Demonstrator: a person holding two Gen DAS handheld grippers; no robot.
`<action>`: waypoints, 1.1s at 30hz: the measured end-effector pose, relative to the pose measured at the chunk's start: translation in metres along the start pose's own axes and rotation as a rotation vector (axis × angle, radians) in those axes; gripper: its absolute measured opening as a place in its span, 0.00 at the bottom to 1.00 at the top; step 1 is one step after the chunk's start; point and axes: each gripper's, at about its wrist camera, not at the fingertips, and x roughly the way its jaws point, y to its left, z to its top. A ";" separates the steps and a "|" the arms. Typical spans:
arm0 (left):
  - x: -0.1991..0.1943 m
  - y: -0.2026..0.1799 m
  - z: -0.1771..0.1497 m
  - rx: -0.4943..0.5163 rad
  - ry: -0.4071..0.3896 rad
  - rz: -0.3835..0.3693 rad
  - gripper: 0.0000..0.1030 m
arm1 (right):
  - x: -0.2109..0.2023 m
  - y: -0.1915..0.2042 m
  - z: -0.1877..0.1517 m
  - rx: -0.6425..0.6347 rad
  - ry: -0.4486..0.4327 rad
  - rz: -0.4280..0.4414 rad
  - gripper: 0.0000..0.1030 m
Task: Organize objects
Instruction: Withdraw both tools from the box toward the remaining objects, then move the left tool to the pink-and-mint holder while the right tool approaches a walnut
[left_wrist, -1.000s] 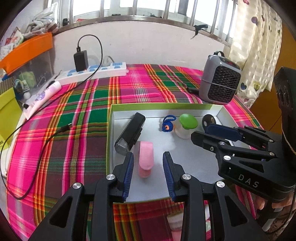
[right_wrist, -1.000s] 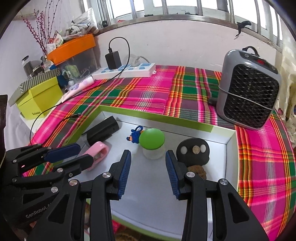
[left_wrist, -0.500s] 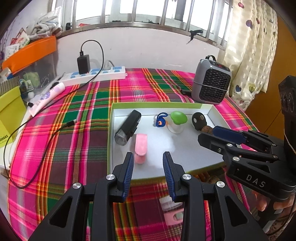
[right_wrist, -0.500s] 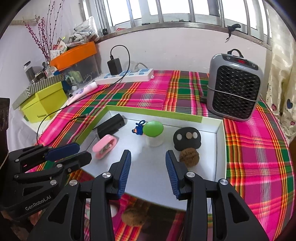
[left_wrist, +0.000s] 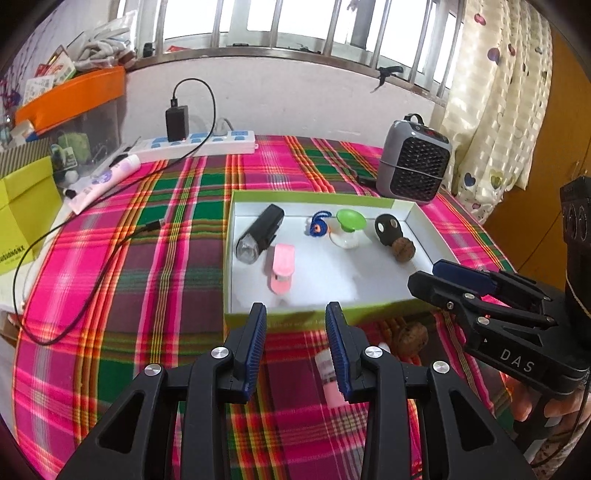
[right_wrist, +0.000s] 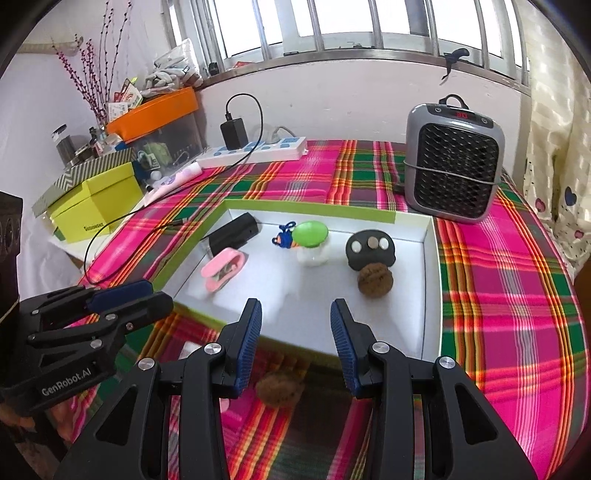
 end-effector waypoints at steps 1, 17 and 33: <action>-0.001 0.000 -0.002 0.000 0.002 -0.003 0.30 | -0.002 0.000 -0.002 0.000 -0.001 0.000 0.39; 0.004 -0.008 -0.045 -0.017 0.081 -0.119 0.32 | -0.013 -0.001 -0.035 0.029 0.004 -0.025 0.39; 0.005 -0.019 -0.048 0.020 0.068 -0.183 0.33 | -0.015 -0.013 -0.042 0.063 0.015 -0.029 0.39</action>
